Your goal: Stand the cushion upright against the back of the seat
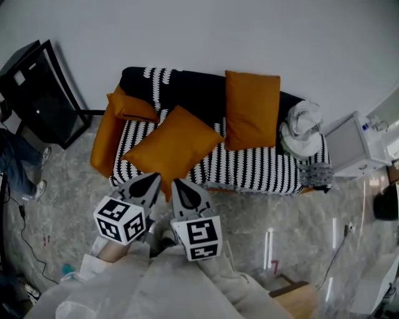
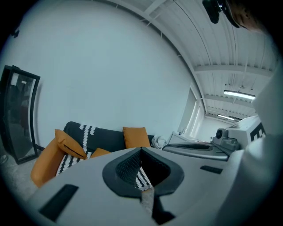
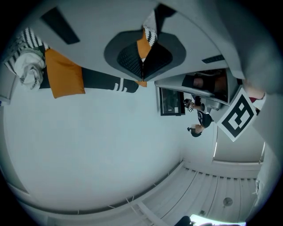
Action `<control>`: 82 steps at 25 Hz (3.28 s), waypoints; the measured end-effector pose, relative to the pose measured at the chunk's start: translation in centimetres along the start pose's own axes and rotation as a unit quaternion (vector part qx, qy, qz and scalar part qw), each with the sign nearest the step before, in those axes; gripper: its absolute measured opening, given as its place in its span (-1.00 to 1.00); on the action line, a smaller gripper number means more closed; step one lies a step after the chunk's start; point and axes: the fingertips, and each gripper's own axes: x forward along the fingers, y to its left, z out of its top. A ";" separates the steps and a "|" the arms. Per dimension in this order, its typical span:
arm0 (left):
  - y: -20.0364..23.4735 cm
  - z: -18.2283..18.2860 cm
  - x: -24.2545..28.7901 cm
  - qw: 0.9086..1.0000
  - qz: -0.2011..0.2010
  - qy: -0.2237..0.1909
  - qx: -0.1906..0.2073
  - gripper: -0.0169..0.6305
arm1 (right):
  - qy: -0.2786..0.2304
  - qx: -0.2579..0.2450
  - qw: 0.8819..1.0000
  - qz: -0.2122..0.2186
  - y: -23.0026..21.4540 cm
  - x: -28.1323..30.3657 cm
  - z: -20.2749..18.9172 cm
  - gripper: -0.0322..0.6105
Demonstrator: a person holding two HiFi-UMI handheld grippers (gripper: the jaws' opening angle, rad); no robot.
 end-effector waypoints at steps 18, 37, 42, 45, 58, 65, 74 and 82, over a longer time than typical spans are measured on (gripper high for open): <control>1.8 2.1 -0.1 0.999 -0.020 0.002 0.035 -0.92 | -0.002 0.007 1.000 -0.030 -0.3 2.1 1.6 -0.86; 4.1 0.2 -1.6 0.999 -0.026 0.020 0.018 -0.92 | 0.012 0.037 0.998 -0.058 0.2 2.7 0.2 -0.86; 5.2 -1.3 -0.7 0.999 -0.032 0.035 0.002 -0.92 | 0.036 0.053 0.997 -0.048 0.4 4.2 -1.5 -0.86; 6.3 -2.1 0.3 0.999 -0.032 0.042 -0.001 -0.92 | 0.047 0.056 0.996 -0.048 0.0 5.5 -2.6 -0.86; 11.1 -7.8 4.4 0.997 -0.012 0.068 -0.045 -0.92 | 0.088 0.110 0.989 -0.045 -1.7 10.6 -9.8 -0.86; 12.7 -12.6 6.7 0.995 -0.013 0.083 -0.050 -0.92 | 0.105 0.134 0.984 -0.051 -2.5 13.0 -14.7 -0.85; 14.6 -18.6 10.2 0.994 -0.005 0.095 -0.053 -0.92 | 0.102 0.143 0.981 -0.088 -4.8 14.9 -21.5 -0.86; 15.2 -24.1 11.7 0.992 0.005 0.109 -0.064 -0.92 | 0.127 0.159 0.976 -0.082 -4.4 16.1 -27.7 -0.85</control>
